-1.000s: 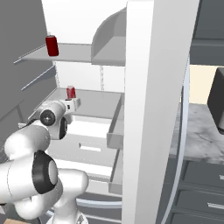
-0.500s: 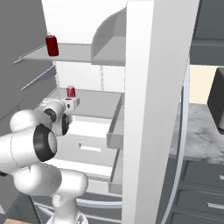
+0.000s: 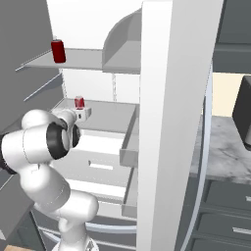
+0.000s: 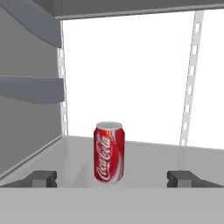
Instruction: Open the fridge, grab two sodas, and place both sodas inside the bowl with ice on the dining counter.
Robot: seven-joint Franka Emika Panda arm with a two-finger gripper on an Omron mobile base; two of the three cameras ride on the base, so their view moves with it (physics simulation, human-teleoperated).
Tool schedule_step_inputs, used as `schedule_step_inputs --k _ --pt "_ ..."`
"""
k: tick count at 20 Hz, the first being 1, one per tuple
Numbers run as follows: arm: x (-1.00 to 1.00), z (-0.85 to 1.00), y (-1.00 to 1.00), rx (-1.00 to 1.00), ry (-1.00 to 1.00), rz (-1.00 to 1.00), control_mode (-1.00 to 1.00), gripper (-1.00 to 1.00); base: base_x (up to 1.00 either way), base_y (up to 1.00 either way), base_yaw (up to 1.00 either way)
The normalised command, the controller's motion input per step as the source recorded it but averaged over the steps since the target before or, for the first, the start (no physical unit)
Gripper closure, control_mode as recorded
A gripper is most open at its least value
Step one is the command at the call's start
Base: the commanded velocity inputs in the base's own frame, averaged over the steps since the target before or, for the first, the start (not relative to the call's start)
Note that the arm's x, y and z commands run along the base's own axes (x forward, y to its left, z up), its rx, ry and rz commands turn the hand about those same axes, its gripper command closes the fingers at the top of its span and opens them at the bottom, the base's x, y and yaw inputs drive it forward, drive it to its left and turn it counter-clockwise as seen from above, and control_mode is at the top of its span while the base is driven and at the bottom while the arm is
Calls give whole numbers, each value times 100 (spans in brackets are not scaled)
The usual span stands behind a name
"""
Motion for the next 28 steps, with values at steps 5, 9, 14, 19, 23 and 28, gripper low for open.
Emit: schedule_step_inputs --k 5,9,14,19,23,28 --pt "37 -4 9 0 1 0 -100 -100 0 0 0" --pt "37 -6 12 0 1 0 -100 -100 0 0 0" --pt "35 -9 14 0 2 0 -100 -100 0 0 0" --pt "34 -10 14 0 2 -1 -100 -100 0 0 0" --pt "33 -8 14 0 1 0 -100 -100 0 0 0" --pt "29 -6 9 0 1 0 -100 -100 0 0 0"
